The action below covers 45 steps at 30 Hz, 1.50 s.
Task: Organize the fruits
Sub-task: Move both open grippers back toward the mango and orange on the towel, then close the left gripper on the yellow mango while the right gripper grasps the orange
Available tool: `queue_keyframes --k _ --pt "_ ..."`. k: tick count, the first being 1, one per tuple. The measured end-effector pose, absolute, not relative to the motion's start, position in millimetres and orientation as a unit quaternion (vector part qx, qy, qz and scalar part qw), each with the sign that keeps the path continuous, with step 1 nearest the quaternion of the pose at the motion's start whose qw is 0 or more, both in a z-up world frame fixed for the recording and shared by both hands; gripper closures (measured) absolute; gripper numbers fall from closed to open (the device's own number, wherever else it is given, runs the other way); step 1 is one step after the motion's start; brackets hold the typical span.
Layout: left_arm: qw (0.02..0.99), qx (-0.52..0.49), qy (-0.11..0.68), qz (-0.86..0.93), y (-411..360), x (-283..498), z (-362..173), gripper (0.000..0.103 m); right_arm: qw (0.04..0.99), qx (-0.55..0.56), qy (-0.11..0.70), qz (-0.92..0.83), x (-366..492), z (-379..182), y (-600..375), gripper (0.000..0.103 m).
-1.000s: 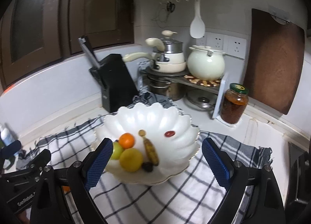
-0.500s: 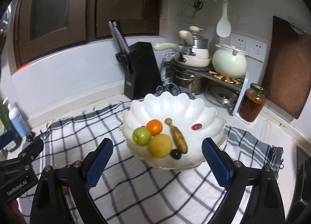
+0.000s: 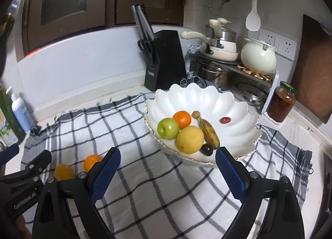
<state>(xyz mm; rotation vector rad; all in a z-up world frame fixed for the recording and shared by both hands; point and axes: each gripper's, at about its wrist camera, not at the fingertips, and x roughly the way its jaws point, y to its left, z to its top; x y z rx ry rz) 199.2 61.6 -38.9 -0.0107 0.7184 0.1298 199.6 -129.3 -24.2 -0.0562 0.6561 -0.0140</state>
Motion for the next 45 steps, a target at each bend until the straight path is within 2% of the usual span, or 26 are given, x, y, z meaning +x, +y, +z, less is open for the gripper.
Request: queue_keyframes --k 14,20,34,39,45 --pt "0.918 -0.033 0.385 0.09 69 206 -81 0.011 0.941 -0.041 0.336 0.021 209 -53 -115 0.01" --pt "0.908 -0.036 0.407 0.093 65 217 -102 0.024 0.938 -0.047 0.341 0.024 213 -64 -113 0.01" --pt "0.895 -0.045 0.435 0.089 63 232 -128 0.04 0.935 -0.057 0.349 0.036 220 -79 -106 0.01" --pt "0.894 -0.047 0.439 0.076 60 235 -131 0.051 0.934 -0.053 0.352 0.035 222 -82 -109 0.009" --pt "0.892 -0.049 0.443 0.071 60 234 -130 0.052 0.934 -0.05 0.352 0.033 223 -82 -109 0.01"
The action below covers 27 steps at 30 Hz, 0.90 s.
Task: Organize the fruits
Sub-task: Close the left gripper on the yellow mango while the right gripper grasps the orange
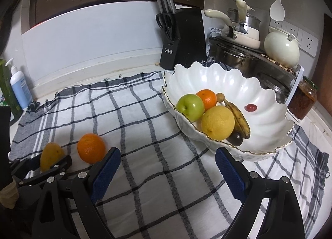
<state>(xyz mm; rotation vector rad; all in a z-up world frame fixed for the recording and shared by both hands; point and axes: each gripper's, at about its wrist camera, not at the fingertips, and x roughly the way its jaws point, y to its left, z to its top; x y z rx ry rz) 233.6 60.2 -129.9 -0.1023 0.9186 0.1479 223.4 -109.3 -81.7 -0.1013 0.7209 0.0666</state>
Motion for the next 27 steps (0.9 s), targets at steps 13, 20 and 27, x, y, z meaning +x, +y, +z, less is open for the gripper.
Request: queue_keyframes --k 13,20,27 --pt "0.905 -0.052 0.41 0.098 100 217 -102 0.053 0.932 -0.059 0.345 0.098 223 -75 -68 0.01" --pt "0.906 -0.058 0.399 0.128 128 209 -99 0.053 0.922 -0.072 0.359 0.128 235 -89 -37 0.01" --pt "0.904 -0.064 0.4 0.134 139 208 -104 0.053 0.91 -0.078 0.384 0.134 249 -106 -18 0.02"
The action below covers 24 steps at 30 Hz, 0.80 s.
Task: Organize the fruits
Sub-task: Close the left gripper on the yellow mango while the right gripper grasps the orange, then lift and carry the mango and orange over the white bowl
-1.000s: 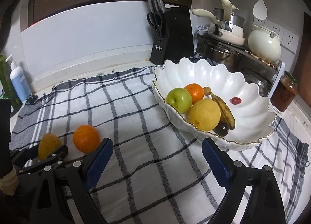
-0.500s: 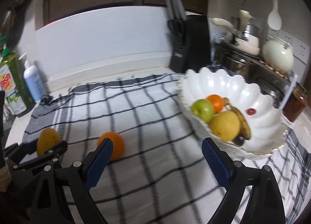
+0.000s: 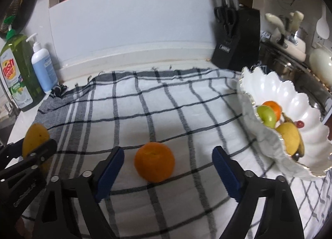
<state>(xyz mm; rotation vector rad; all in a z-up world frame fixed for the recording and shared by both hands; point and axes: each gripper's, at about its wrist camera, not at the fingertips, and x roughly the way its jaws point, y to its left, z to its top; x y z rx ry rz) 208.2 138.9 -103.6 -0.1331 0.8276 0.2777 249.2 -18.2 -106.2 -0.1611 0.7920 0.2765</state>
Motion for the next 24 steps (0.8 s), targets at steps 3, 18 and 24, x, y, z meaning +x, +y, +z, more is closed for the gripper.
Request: queue_keyframes --k 3,18,24 --pt "0.903 -0.067 0.402 0.134 141 209 -105 0.053 0.903 -0.076 0.4 0.139 255 -116 -14 0.028" --pt "0.905 -0.067 0.399 0.13 139 205 -102 0.053 0.893 -0.064 0.422 0.144 256 -124 -15 0.058" --pt "0.911 -0.061 0.389 0.122 127 200 -89 0.053 0.904 -0.051 0.399 0.141 247 -100 -29 0.058"
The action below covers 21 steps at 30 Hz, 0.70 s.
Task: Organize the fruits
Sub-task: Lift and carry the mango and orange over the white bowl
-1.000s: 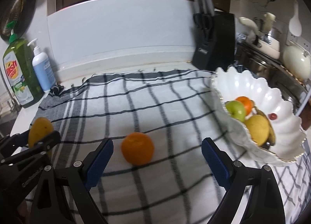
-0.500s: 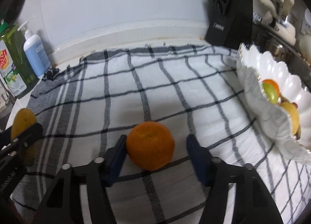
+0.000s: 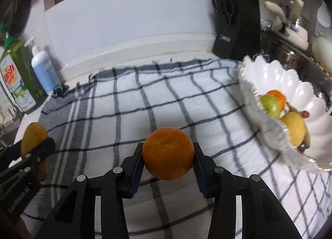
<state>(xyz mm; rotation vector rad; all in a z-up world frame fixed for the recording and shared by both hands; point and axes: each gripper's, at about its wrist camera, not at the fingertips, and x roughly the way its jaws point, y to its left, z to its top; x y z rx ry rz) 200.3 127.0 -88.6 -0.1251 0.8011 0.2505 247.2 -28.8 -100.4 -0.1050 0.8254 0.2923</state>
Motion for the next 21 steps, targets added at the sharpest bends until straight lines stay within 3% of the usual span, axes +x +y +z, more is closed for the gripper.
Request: queue_keyframes --k 21 --pt "0.936 -0.016 0.352 0.013 0 212 -30 0.053 0.933 0.002 0.357 0.054 230 -32 -162 0.058"
